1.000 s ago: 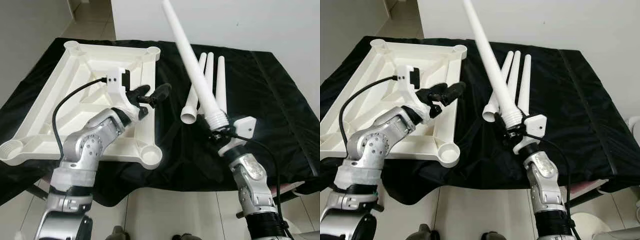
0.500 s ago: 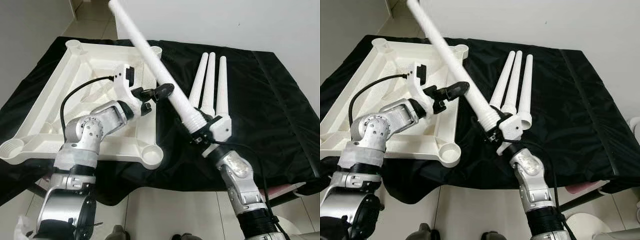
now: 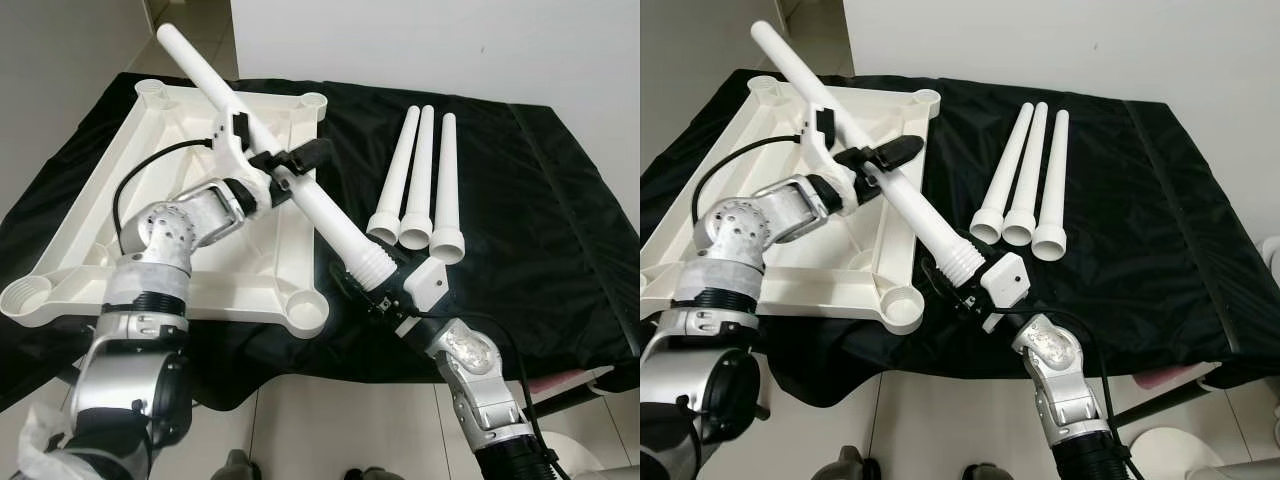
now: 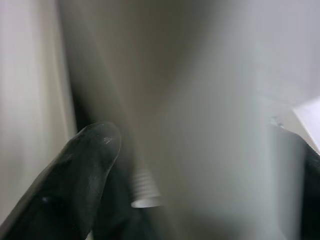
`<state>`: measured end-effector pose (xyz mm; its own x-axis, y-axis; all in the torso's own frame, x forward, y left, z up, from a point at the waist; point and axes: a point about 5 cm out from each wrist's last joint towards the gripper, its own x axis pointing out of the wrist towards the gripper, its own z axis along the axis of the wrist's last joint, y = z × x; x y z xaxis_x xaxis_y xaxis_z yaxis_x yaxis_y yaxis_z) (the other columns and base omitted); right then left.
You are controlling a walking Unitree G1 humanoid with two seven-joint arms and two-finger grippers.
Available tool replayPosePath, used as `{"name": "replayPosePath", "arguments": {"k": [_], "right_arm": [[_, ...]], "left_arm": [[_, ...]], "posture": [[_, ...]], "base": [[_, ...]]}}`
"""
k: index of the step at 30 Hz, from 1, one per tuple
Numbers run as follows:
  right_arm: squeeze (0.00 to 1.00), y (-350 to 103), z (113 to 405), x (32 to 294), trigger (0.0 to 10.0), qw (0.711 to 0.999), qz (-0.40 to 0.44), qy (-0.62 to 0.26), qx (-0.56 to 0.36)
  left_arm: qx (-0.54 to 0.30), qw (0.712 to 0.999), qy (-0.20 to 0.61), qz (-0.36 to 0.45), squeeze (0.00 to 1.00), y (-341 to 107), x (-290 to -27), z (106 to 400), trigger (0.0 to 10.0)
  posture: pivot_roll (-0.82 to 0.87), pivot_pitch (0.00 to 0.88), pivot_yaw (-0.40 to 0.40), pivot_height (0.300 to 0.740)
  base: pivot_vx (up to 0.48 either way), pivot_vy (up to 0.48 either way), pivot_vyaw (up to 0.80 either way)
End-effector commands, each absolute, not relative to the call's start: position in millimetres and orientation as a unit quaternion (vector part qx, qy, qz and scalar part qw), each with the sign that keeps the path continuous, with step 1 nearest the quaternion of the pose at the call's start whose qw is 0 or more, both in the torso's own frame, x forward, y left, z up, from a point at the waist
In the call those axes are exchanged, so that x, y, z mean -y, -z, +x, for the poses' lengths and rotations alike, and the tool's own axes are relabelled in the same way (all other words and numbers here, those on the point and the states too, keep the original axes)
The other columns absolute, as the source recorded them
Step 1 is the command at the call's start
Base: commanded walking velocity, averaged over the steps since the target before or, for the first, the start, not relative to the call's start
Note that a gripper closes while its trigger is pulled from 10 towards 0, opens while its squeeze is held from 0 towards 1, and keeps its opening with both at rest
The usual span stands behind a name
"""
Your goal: Building children table
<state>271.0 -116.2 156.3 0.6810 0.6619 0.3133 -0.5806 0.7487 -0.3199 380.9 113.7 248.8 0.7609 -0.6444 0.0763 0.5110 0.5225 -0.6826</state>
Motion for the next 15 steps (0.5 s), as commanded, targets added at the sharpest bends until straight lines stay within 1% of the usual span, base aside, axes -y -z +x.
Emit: {"name": "replayPosePath", "arguments": {"k": [1, 3, 4, 5, 6, 15], "right_arm": [[0.0, -156, 265, 114, 10.0, 0.907, -0.103, -0.342, 0.222], [0.0, -155, 265, 114, 10.0, 0.907, -0.103, -0.342, 0.222], [0.0, -155, 265, 114, 10.0, 0.907, -0.102, -0.341, 0.222], [0.0, -155, 265, 114, 10.0, 0.907, -0.102, -0.341, 0.222], [0.0, -155, 265, 113, 10.0, 0.908, -0.099, -0.339, 0.224], [0.0, -152, 263, 110, 10.0, 0.91, -0.088, -0.345, 0.214]], "left_arm": [[-0.106, 0.873, 0.287, -0.381, 0.0, -246, -130, 390, 10.0], [-0.107, 0.873, 0.28, -0.385, 0.0, -246, -133, 391, 10.0], [-0.108, 0.873, 0.277, -0.388, 0.0, -246, -134, 392, 4.8], [-0.108, 0.873, 0.277, -0.388, 0.0, -246, -134, 392, 4.8], [-0.102, 0.87, 0.274, -0.398, 0.0, -247, -135, 392, 0.0], [-0.088, 0.86, 0.266, -0.427, 0.0, -251, -141, 394, 0.0]], "posture": [[0.02, 0.087, 0.013, 0.74], [0.02, 0.087, 0.015, 0.74], [0.02, 0.086, 0.016, 0.74], [0.02, 0.086, 0.016, 0.74], [0.02, 0.087, 0.017, 0.74], [0.03, 0.086, 0.014, 0.74]], "base": [[0.0, 0.0, 0.0], [0.0, 0.0, 0.0], [0.0, 0.0, 0.0], [0.0, 0.0, 0.0], [0.0, 0.0, 0.0], [0.0, 0.0, 0.0]]}}
